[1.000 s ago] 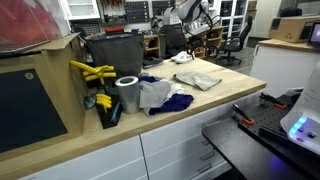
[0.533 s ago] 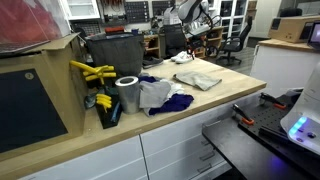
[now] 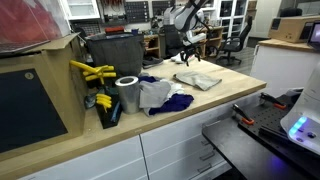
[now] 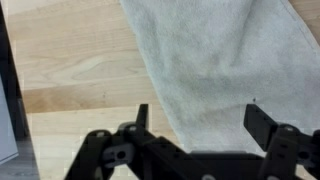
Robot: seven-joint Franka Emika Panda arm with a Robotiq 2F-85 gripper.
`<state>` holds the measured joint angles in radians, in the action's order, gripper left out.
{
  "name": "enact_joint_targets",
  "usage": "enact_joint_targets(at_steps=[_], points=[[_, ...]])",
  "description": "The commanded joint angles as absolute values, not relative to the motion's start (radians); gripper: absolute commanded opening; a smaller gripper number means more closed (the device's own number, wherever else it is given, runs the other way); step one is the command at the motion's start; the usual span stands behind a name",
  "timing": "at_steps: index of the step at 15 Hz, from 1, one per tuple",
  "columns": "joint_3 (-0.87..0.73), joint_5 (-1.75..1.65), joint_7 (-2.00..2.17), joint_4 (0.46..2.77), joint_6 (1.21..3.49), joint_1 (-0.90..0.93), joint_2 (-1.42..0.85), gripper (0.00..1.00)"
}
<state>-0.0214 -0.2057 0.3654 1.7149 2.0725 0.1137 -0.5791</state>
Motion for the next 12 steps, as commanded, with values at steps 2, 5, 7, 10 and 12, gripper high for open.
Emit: enact_joint_targets(at_steps=[2,5,7,10,12], points=[[-0.01,-0.221,0.226,1.684,2.142,0.126,-0.646,0.58],[-0.008,-0.215,0.182,1.664,2.186,0.133,-0.677,0.34],[-0.006,-0.211,0.164,1.648,2.208,0.138,-0.694,0.2],[0.0,-0.202,0.147,1.623,2.227,0.145,-0.719,0.0],[0.004,-0.198,0.149,1.611,2.238,0.149,-0.737,0.0]])
